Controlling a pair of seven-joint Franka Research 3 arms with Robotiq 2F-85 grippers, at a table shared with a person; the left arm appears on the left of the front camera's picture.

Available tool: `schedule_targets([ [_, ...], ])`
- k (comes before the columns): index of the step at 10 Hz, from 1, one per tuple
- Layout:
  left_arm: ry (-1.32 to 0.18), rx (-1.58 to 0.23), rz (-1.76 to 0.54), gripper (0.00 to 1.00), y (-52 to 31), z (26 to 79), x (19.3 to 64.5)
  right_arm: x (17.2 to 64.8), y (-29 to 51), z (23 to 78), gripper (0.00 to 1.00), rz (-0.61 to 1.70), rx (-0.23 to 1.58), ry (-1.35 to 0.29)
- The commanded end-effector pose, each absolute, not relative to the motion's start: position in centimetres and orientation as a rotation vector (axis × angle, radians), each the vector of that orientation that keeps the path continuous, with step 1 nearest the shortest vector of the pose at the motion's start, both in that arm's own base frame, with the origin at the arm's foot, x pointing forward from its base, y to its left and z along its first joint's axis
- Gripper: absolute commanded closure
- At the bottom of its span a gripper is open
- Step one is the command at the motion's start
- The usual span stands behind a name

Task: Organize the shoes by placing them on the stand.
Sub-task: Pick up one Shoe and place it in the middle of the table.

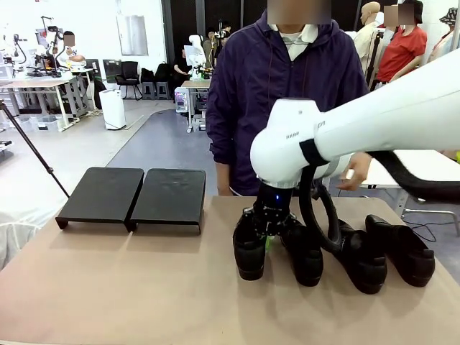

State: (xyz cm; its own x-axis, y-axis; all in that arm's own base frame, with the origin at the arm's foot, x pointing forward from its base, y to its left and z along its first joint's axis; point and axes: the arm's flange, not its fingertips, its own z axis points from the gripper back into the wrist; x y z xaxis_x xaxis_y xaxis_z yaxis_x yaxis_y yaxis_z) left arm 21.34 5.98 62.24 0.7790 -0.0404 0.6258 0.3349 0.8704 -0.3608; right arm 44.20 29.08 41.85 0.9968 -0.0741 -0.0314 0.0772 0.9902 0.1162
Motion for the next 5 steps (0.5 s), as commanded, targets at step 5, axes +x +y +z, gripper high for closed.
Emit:
schedule_targets([
  [5, -0.656, -0.497, -0.227, 0.0, 6.1, 62.3, 21.3, 28.0, 34.2, 48.6, 1.0, 0.277, 0.204, -0.025],
])
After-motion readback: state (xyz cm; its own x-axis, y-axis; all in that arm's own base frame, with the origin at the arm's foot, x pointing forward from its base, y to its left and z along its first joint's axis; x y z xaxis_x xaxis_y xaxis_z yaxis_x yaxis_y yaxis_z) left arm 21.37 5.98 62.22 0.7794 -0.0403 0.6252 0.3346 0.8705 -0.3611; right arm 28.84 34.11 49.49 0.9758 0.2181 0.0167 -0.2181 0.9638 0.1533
